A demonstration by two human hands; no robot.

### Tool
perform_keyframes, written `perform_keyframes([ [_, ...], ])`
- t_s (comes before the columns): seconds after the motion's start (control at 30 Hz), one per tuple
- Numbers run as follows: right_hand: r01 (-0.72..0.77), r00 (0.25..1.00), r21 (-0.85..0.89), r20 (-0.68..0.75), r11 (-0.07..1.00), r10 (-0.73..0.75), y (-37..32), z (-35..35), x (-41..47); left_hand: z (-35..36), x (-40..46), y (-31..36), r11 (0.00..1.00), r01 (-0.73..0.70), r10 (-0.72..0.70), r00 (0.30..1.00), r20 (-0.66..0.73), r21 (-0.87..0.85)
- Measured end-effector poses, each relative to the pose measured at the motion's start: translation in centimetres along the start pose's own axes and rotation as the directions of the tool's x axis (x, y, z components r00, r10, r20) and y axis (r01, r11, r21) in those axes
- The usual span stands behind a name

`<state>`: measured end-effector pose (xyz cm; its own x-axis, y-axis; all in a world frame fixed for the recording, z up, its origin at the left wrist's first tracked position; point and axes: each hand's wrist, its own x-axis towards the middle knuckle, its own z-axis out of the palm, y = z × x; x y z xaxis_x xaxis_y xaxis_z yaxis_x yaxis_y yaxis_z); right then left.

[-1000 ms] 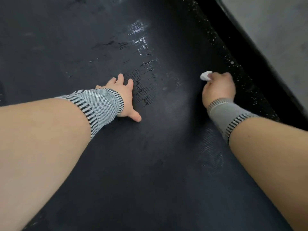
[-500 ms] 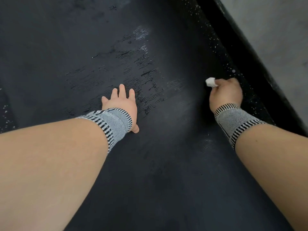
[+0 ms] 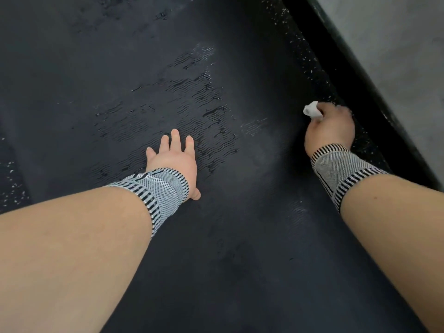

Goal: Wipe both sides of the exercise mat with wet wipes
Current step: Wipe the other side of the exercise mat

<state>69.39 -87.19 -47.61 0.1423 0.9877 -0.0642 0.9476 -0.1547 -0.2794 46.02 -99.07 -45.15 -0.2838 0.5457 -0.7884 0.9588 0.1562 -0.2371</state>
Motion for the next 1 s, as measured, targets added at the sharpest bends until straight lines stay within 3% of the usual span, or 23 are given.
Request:
perform_keyframes([
  [0.07,0.046,0.996,-0.046,0.082,0.998,-0.042,-1.2,0.6,-1.1,0.0,0.0,0.1,1.000,-0.001,0.001,1.000,0.006,0.002],
  [0.17,0.295,0.928,0.002,0.235,0.955,-0.288,-4.5,2.2,-6.4,-0.1,0.0,0.1,1.000,0.006,-0.006,1.000,0.005,0.008],
  [0.27,0.591,0.699,0.156,0.390,0.792,-0.599,-7.0,3.0,-12.2,0.1,-0.2,0.2,1.000,0.004,-0.004,1.000,-0.018,0.002],
  [0.33,0.647,0.608,0.202,0.444,0.735,-0.658,-6.5,2.9,-12.3,0.2,-0.2,0.2,1.000,0.004,-0.004,1.000,-0.025,-0.001],
  [0.37,0.636,0.639,0.197,0.406,0.746,-0.653,-5.9,2.8,-11.3,0.2,-0.2,0.1,1.000,0.006,-0.006,1.000,-0.023,-0.002],
  [0.43,0.520,0.795,0.139,0.280,0.842,-0.538,-4.1,2.2,-8.0,0.1,-0.2,0.2,1.000,0.005,-0.005,1.000,-0.014,-0.002],
  [0.5,0.254,0.948,0.032,0.188,0.967,-0.255,-1.8,1.1,-4.1,0.0,0.0,0.2,1.000,0.005,-0.005,1.000,-0.007,-0.007],
  [0.57,0.016,0.995,-0.042,0.102,0.999,-0.012,0.0,0.0,-1.8,0.0,0.0,0.1,1.000,0.004,-0.004,1.000,-0.001,-0.008],
  [0.63,-0.067,0.993,-0.072,0.095,0.995,0.074,0.0,-0.1,-2.0,0.0,0.0,0.1,1.000,0.002,-0.002,1.000,0.005,-0.008],
  [0.73,0.175,0.967,-0.024,0.195,0.984,-0.167,-2.9,1.2,-6.1,0.1,0.0,0.1,1.000,0.004,-0.004,1.000,-0.005,-0.007],
  [0.8,0.427,0.848,0.064,0.320,0.902,-0.424,-4.9,2.1,-9.5,0.2,0.0,0.1,1.000,0.003,-0.003,1.000,-0.018,-0.008],
  [0.87,0.580,0.711,0.152,0.386,0.800,-0.588,-5.5,2.3,-10.9,0.3,-0.1,0.1,1.000,0.000,-0.001,1.000,-0.030,-0.013],
  [0.9,0.596,0.707,0.168,0.353,0.785,-0.613,-5.2,2.4,-10.3,0.4,-0.1,0.1,1.000,-0.001,0.001,0.999,-0.033,-0.014],
  [0.93,0.569,0.755,0.160,0.289,0.807,-0.589,-4.8,2.3,-9.0,0.3,-0.1,0.1,1.000,-0.002,0.002,0.999,-0.033,-0.015],
  [1.0,0.366,0.910,0.093,0.171,0.926,-0.377,-3.6,1.8,-5.5,0.2,0.0,0.0,1.000,-0.004,0.003,1.000,-0.022,-0.017],
])
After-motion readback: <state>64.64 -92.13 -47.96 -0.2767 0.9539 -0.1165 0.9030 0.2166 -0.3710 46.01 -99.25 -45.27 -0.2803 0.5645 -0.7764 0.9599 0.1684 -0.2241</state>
